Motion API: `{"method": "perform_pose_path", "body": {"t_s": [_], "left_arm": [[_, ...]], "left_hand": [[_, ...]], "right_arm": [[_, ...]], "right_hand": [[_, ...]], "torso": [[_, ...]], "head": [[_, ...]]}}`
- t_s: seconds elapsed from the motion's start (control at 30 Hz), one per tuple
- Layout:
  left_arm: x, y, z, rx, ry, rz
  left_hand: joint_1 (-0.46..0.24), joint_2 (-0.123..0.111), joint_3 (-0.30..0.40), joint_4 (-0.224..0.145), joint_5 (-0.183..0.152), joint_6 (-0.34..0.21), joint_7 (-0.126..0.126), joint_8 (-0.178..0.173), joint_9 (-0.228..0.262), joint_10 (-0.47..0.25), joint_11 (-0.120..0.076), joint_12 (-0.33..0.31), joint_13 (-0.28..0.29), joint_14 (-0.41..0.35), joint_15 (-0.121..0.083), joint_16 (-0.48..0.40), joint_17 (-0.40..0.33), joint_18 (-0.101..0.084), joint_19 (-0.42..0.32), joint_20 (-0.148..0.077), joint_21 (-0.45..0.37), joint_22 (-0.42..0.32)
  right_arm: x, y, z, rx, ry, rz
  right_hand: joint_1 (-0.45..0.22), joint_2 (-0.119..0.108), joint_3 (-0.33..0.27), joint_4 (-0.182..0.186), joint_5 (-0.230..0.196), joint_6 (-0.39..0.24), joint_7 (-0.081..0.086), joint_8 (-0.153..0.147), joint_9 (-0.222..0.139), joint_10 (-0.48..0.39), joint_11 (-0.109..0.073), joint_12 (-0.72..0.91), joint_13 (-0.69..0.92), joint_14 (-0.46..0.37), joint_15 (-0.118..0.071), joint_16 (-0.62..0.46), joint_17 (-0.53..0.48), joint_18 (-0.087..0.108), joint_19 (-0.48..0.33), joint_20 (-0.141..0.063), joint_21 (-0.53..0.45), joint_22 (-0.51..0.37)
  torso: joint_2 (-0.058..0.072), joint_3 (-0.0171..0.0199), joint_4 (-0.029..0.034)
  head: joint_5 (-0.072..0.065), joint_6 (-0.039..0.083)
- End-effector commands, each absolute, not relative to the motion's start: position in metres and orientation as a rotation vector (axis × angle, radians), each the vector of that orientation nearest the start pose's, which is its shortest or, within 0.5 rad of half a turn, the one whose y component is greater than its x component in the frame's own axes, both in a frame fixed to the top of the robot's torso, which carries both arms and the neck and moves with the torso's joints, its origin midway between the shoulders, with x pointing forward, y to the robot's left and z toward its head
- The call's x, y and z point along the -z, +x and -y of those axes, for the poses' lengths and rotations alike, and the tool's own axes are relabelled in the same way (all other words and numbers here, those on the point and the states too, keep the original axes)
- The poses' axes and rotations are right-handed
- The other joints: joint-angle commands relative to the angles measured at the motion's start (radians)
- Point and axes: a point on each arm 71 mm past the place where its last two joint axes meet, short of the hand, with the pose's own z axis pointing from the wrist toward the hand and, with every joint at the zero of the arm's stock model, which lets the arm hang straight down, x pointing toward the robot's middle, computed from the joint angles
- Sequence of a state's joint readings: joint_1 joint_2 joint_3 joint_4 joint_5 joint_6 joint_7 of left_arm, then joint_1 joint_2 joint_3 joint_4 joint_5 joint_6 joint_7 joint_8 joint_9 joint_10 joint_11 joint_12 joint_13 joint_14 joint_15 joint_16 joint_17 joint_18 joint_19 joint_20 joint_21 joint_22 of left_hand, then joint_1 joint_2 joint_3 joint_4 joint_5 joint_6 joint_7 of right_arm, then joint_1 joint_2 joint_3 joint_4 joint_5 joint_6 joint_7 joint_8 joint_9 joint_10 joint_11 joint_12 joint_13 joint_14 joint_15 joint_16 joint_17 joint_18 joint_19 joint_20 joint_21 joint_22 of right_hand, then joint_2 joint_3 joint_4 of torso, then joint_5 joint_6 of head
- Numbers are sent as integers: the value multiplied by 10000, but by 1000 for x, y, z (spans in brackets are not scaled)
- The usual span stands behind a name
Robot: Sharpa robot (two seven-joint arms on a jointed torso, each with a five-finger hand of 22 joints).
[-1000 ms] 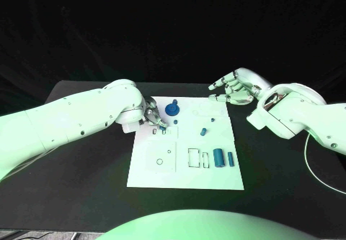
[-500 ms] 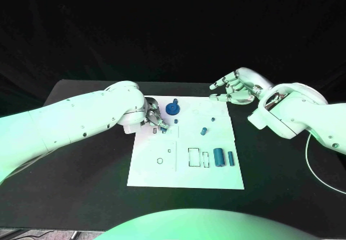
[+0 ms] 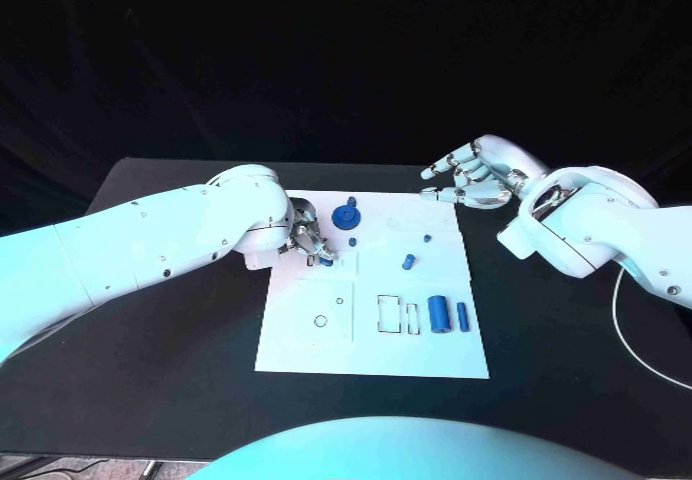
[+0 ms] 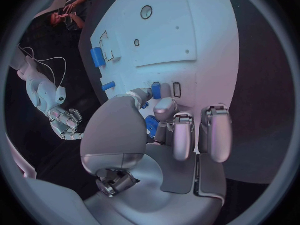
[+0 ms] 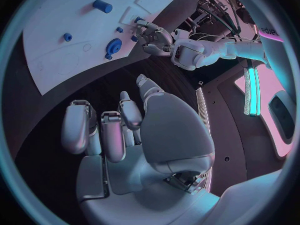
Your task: Assemble the parts on the task board
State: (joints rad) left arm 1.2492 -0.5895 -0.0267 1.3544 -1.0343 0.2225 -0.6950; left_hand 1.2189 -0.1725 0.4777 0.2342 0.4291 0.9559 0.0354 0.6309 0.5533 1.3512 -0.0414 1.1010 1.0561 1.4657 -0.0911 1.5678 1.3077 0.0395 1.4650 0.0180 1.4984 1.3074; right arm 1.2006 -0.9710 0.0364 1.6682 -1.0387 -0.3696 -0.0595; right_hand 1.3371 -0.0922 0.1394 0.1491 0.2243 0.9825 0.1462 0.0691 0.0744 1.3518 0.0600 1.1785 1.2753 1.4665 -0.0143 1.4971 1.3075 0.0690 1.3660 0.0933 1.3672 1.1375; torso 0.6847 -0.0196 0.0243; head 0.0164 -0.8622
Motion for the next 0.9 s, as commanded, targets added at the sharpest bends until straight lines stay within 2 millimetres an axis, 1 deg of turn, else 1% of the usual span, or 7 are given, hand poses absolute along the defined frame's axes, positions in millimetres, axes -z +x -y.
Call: {"method": "perform_pose_path", "body": {"t_s": [0.03, 0.13, 0.27, 0.5, 0.57, 0.7, 0.9], "left_arm": [[220, 504, -150, 1915, -1366, -24521], [220, 504, -150, 1900, -1356, -24532], [220, 504, -150, 1907, -1362, -24519], [220, 504, -144, 2009, -1348, -24562], [221, 505, -142, 2004, -1326, -24595], [222, 507, -141, 1935, -1270, -24710], [224, 510, -139, 1805, -1152, -24893]], "left_hand": [[-111, 6, 1950, -1935, 79, 65, -18, 42, 21, 86, 6, 34, 4, 1051, -64, 30, 2631, -154, 693, -58, -41, 1736], [-147, 9, 1963, -1946, 121, 73, -22, 51, 31, 97, 3, 34, 5, 1051, -67, 30, 2631, -149, 685, -61, -58, 1717], [-175, 13, 1971, -1948, 148, 78, -25, 56, 38, 100, 1, 25, -4, 1051, -69, 30, 2631, -145, 679, -63, -72, 1702], [-375, 70, 1962, -1906, 184, 125, -54, 91, 70, 174, -17, 79, 52, 1051, -81, 30, 2631, -144, 681, -73, -77, 1703], [-511, 123, 1901, -1850, 170, 165, -80, 111, 87, 234, -34, 140, 113, 1051, -90, 30, 2631, -148, 688, -80, -67, 1718], [-931, 273, 1575, -1602, 133, 258, -138, 118, 99, 322, -68, 232, 213, 1051, -114, 30, 2631, -159, 707, -98, -39, 1761], [-1357, 378, 1040, -1352, 112, 361, -193, 71, 75, 362, -107, 295, 297, 1051, -146, 30, 2631, -168, 723, -125, -15, 1800]], "right_arm": [[146, 469, 224, -9172, 2638, -16537], [146, 469, 224, -9176, 2643, -16543], [146, 469, 224, -9184, 2642, -16545], [146, 469, 223, -9201, 2634, -16544], [146, 469, 223, -9204, 2633, -16544], [146, 468, 223, -9206, 2632, -16544], [146, 468, 222, -9216, 2623, -16562]], "right_hand": [[-29, 58, -22, 25, 43, 60, 4, 47, 9, 24, -17, 10, 5, 755, -24, -52, 1373, 166, -28, -42, -35, -9], [-29, 58, -22, 25, 43, 60, 4, 47, 9, 24, -17, 10, 5, 755, -24, -52, 1373, 166, -28, -42, -35, -9], [-29, 58, -22, 25, 43, 60, 4, 47, 9, 24, -17, 10, 5, 755, -24, -52, 1373, 166, -28, -42, -35, -9], [-29, 58, -22, 25, 43, 60, 4, 47, 9, 24, -17, 10, 5, 755, -24, -52, 1373, 166, -28, -42, -35, -9], [-29, 58, -22, 25, 43, 60, 4, 47, 9, 24, -17, 10, 5, 755, -24, -52, 1373, 166, -28, -42, -35, -9], [-29, 58, -22, 25, 43, 60, 4, 47, 9, 24, -17, 10, 5, 755, -24, -52, 1373, 166, -28, -42, -35, -9], [-28, 61, -30, 31, 52, 67, 1, 47, 10, 19, -18, -3, -6, 754, -26, -60, 1363, 168, -32, -44, -43, -23]], "torso": [[0, -1, 19], [6, -6, 10], [3, 0, -5], [-4, 9, -11], [-7, 12, -8], [-11, 24, -1], [-2, 18, -11]], "head": [[3, -20], [16, -18], [31, -17], [51, -33], [51, -31], [48, -33], [40, -27]]}}
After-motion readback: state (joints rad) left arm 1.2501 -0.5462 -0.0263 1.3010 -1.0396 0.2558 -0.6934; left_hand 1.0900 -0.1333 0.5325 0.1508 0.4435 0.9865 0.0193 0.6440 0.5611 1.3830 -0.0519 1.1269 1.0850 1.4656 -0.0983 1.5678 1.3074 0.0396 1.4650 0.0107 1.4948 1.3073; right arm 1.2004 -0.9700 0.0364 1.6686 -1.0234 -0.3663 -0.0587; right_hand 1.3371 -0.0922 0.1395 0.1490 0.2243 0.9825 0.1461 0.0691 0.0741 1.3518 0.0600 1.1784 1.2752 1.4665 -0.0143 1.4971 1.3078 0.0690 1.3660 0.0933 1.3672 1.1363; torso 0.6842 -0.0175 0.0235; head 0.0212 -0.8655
